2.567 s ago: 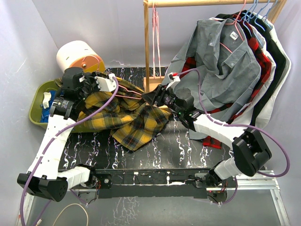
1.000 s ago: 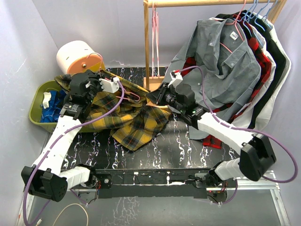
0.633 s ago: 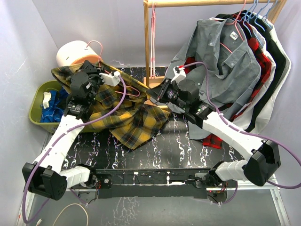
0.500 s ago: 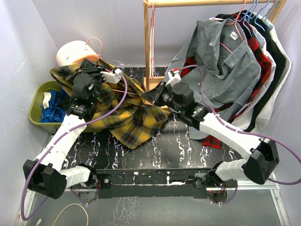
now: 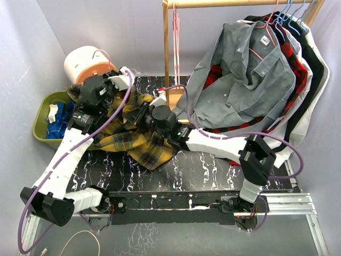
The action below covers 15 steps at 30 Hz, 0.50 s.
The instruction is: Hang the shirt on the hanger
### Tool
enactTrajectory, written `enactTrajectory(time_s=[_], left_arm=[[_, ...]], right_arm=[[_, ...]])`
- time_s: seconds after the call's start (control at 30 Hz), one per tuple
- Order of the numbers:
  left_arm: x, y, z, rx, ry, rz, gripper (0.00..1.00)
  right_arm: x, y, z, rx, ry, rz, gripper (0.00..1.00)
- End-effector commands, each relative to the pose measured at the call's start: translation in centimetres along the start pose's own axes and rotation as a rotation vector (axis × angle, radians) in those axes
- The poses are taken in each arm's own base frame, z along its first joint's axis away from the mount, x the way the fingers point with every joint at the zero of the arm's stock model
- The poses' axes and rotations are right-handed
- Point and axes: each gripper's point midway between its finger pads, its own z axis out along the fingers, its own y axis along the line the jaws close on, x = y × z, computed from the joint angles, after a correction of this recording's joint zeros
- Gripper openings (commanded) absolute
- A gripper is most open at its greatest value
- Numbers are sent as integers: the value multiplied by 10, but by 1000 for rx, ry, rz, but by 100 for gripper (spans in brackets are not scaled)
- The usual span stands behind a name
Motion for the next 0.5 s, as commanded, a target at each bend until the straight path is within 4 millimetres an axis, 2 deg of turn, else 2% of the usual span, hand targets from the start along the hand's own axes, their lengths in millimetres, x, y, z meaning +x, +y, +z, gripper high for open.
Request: enactTrajectory(time_s=[0.0, 0.1, 0.27, 0.37, 0.43, 0.47], left_arm=[[-38, -25, -42, 261, -147, -361, 0], [-51, -47, -59, 410, -210, -406, 0], [-53, -71, -84, 552, -253, -409, 0], [-58, -84, -96, 632, -281, -439, 0], [-61, -86, -99, 655, -292, -457, 0], [-63, -84, -100, 656, -298, -456, 0]], right_arm=[[-48, 56, 11, -189, -231, 68, 8], [-63, 52, 8, -187, -327, 53, 8], [-93, 57, -32, -205, -448, -40, 8], [-95, 57, -45, -202, -421, -63, 10], [-86, 63, -50, -228, -357, -78, 28], [-77, 69, -53, -257, -308, -88, 45]])
